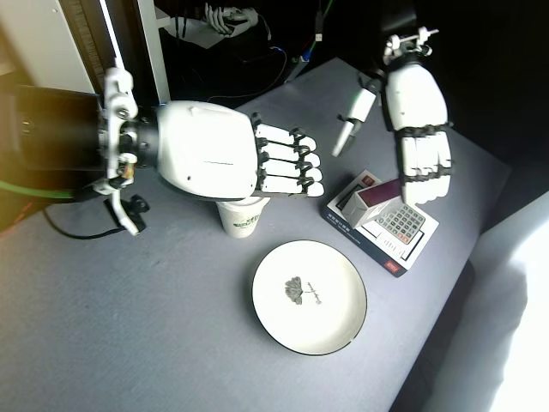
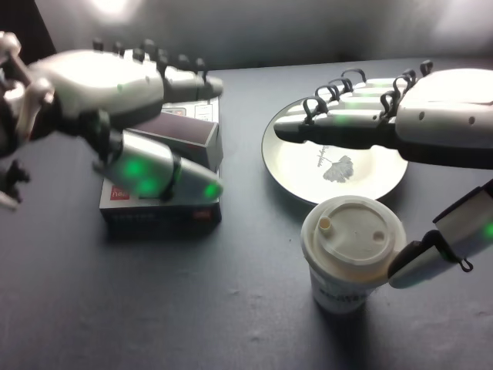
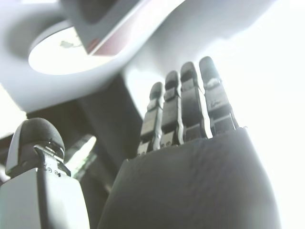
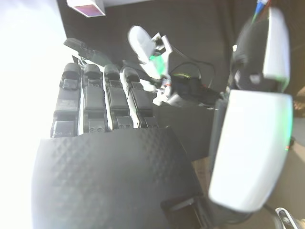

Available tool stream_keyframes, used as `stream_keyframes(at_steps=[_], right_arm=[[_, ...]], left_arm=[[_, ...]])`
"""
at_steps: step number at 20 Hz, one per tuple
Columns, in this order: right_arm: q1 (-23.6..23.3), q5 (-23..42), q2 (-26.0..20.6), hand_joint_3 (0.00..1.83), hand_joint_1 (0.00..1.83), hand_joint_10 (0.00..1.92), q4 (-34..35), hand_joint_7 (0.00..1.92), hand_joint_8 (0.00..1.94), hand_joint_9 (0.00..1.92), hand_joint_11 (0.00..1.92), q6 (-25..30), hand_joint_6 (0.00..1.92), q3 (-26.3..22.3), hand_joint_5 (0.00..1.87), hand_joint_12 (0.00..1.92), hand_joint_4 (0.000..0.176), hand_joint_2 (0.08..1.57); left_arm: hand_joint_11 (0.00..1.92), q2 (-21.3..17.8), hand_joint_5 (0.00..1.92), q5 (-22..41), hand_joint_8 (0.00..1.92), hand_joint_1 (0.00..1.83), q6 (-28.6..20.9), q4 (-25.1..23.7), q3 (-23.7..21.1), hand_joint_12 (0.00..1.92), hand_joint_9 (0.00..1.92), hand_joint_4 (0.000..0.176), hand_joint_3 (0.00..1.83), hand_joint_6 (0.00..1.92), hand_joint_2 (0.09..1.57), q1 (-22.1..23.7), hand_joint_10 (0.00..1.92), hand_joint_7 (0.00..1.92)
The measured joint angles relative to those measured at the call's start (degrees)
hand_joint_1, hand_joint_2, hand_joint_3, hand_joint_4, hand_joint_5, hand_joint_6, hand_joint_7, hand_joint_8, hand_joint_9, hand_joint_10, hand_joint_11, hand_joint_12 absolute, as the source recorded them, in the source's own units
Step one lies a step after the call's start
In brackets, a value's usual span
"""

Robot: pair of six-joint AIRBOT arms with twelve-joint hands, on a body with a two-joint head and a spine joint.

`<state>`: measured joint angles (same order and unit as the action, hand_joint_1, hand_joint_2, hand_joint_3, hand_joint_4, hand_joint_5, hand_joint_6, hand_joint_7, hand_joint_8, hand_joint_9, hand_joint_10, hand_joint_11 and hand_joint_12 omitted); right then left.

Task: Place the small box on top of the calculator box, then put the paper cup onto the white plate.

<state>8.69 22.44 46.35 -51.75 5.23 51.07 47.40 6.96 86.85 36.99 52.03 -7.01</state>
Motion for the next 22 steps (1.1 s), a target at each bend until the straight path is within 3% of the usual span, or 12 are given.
stream_keyframes(at_steps=[2,4,7,9,10,14,22], right_arm=[[0.02,-0.96,0.83,0.00,1.05,0.00,-0.20,0.00,0.00,0.00,0.00,0.17,0.00,0.00,0.00,0.00,0.000,0.72],[0.02,-1.66,2.03,0.00,1.05,0.00,-0.22,0.00,0.00,0.00,0.00,0.15,0.00,0.04,0.00,0.00,0.000,0.70],[0.55,-2.12,3.69,0.01,1.13,0.00,-0.35,0.00,0.00,0.00,0.00,0.20,0.00,0.04,0.00,0.00,0.000,0.78],[1.81,-3.26,4.50,0.02,1.17,0.00,-0.39,0.00,0.00,0.00,0.00,0.28,0.00,0.15,0.00,0.00,0.000,0.80],[2.32,-3.52,5.01,0.02,1.15,0.00,-0.42,0.00,0.00,0.00,0.00,0.28,0.00,0.44,0.00,0.00,0.000,0.80],[2.93,-3.50,6.27,0.01,1.09,0.00,-0.07,0.00,0.00,0.00,0.00,0.46,0.00,1.77,0.00,0.00,0.000,0.79],[5.20,-4.66,7.54,0.00,1.22,0.00,-0.35,0.00,0.00,0.00,0.00,1.29,0.00,4.04,0.00,0.00,0.000,0.78]], left_arm=[[0.00,-3.43,0.12,2.78,0.00,0.24,-11.43,-11.82,-2.69,0.36,0.15,0.000,0.00,0.00,1.01,-4.17,0.00,0.16],[0.00,-6.51,0.12,7.15,0.00,0.25,-19.17,-18.88,-4.92,0.35,0.15,0.000,0.00,0.00,1.01,-9.07,0.00,0.16],[0.00,-10.56,0.11,11.54,0.00,0.24,-26.75,-27.39,-8.00,0.34,0.15,0.000,0.00,0.00,1.01,-14.78,0.00,0.16],[0.00,-12.72,0.12,13.97,0.00,0.26,-33.90,-37.22,-9.97,0.30,0.15,0.000,0.00,0.00,1.02,-18.69,0.00,0.17],[0.00,-13.51,0.13,15.12,0.00,0.26,-37.99,-44.09,-10.43,0.35,0.16,0.000,0.00,0.00,1.01,-19.98,0.00,0.17],[0.00,-14.23,0.14,18.38,0.00,0.27,-53.00,-63.47,-10.93,0.34,0.16,0.000,0.00,0.00,1.02,-20.96,0.00,0.18],[0.00,-14.23,0.13,18.58,0.00,0.21,-54.23,-65.18,-11.15,0.35,0.17,0.000,0.00,0.00,1.05,-21.33,0.00,0.18]])
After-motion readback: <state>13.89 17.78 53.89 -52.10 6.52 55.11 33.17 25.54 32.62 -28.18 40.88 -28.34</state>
